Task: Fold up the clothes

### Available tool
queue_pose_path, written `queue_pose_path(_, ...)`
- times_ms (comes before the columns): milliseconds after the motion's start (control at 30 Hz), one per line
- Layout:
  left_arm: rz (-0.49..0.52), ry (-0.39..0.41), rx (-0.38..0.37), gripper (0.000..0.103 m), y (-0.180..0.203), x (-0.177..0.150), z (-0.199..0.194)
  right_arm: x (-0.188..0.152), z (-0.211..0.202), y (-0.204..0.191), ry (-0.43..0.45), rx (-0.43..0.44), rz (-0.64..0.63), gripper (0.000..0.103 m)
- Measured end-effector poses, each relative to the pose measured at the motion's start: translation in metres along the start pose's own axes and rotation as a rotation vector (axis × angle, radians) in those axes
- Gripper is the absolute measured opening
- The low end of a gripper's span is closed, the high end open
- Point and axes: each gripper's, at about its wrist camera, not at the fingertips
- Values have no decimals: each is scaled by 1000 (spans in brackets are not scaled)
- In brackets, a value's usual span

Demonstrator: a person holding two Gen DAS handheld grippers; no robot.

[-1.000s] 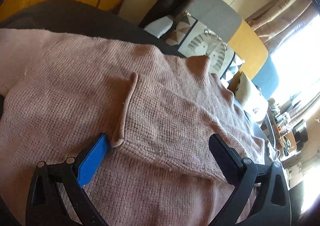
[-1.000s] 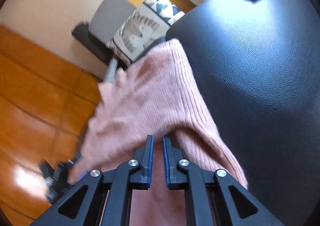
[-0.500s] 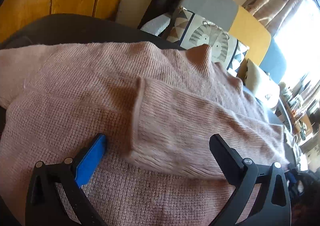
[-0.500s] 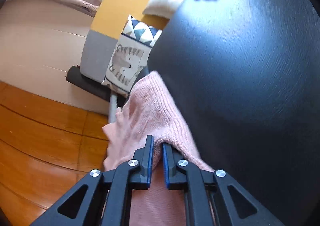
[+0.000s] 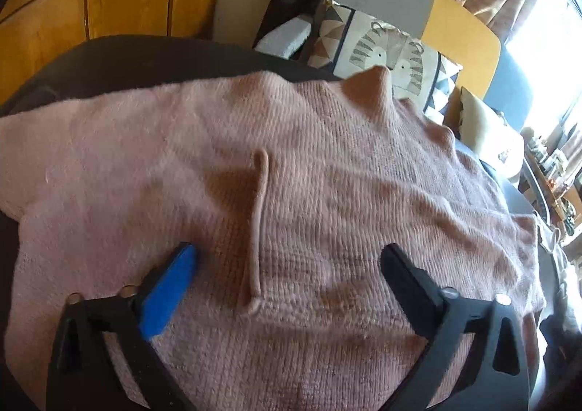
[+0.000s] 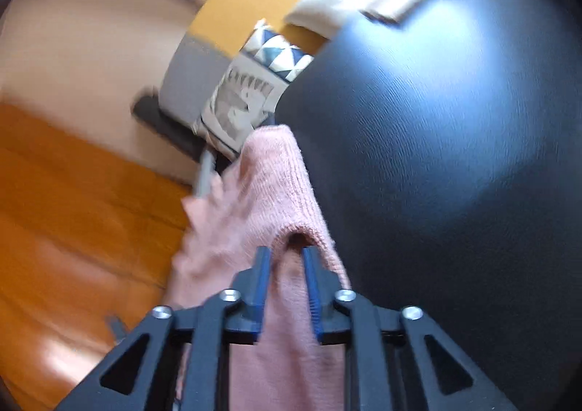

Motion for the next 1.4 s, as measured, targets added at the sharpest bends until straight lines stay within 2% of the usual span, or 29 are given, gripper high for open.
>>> queue_pose_path(33, -1, 2, 15, 63, -1, 3, 0, 1, 4, -6, -25, -49, -43, 10)
queue_pose_path(67, -4, 2, 21, 58, -2, 6, 1, 2, 8, -12, -50, -98, -87, 9)
queue_pose_path(167, -3, 0, 6, 58, -7, 9, 4, 6, 25, -17, -78, -168, -101, 3)
queue_pose_path(333, 24, 16, 26, 58, -5, 6, 6, 14, 30, -23, 4, -234, -99, 2)
queue_pose_path(433, 32, 23, 39, 60, -4, 5, 7, 12, 29, -33, 66, -364, -149, 0)
queue_pose_path(467, 36, 24, 45, 60, -3, 4, 7, 10, 28, -31, 88, -382, -146, 0)
queue_pose_path(567, 43, 25, 54, 61, -2, 4, 8, 5, 27, -22, 107, -344, -131, 0)
queue_pose_path(733, 27, 30, 13, 61, -8, 3, 5, 4, 33, -29, 109, -367, -166, 0)
queue_pose_path(833, 1, 36, -32, 61, -15, 1, 1, 3, 37, -29, 125, -362, -162, 0)
queue_pose_path(1000, -69, 33, -167, 62, -36, -5, -6, 1, 36, -27, 137, -346, -153, 0)
queue_pose_path(1033, -74, 32, -181, 63, -37, -5, -6, 0, 36, -27, 138, -346, -153, 0)
queue_pose_path(1067, -73, 32, -193, 68, -37, -5, -6, 0, 36, -27, 140, -344, -152, 0)
queue_pose_path(1167, -7, 12, -156, 85, -20, -2, -1, 0, 35, -25, 142, -330, -147, 0)
queue_pose_path(1233, 59, -6, -72, 85, -3, 2, 5, 0, 35, -25, 142, -328, -146, 0)
queue_pose_path(1300, 127, -7, 5, 61, 12, 3, 9, 0, 34, -25, 143, -326, -145, 0)
queue_pose_path(1333, 155, -7, 28, 32, 19, 3, 10, 0, 34, -25, 143, -325, -145, 0)
queue_pose_path(1367, 172, -8, 19, 11, 22, 5, 9, 0, 34, -25, 143, -324, -145, 0)
queue_pose_path(1400, 188, -12, -2, 11, 26, 7, 7, 0, 34, -24, 144, -323, -144, 0)
Point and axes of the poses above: each gripper's, at about its wrist camera, not at the fingertips, and z roughly the way its jaws point, y to its right, x to its top, and after that the axes turned 14 degrees about -y, right-handed
